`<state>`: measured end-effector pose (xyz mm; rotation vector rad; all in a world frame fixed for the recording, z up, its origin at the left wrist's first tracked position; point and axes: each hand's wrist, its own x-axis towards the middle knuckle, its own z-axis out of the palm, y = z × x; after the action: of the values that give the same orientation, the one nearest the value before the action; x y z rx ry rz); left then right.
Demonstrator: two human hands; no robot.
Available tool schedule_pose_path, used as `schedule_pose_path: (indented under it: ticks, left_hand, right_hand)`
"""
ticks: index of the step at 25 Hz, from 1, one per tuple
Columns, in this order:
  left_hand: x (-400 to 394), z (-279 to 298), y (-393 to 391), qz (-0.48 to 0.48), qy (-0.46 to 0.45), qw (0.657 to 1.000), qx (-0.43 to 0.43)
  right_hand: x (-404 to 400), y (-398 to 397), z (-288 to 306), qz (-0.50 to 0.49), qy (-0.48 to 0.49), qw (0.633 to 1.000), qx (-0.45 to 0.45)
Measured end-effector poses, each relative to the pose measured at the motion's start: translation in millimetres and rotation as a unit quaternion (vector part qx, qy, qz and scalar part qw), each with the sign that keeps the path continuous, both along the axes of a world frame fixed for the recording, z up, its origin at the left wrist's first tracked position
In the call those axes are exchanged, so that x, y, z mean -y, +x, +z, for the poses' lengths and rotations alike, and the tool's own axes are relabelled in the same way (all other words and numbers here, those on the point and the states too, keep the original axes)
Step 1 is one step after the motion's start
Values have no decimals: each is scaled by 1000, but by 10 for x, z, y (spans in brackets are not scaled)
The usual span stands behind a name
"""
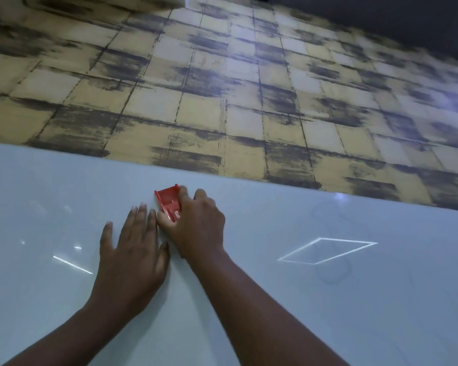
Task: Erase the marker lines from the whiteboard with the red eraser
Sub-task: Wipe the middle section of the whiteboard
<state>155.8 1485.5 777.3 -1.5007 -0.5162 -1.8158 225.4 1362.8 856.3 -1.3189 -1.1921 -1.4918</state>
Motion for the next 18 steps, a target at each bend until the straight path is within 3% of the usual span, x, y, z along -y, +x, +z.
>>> schedule_pose_path:
  ticks: [4,9,18]
  left_hand:
    - [204,-20,121,-12,25,999,19]
    - [448,-19,438,-12,52,997,-48]
    - [604,-57,1018,-29,-4,999,-39]
  right_hand:
    - [255,420,195,1,37,999,-39]
    - [919,1327,328,-32,114,983,-137]
    - [2010,2574,-52,-7,198,948,-248]
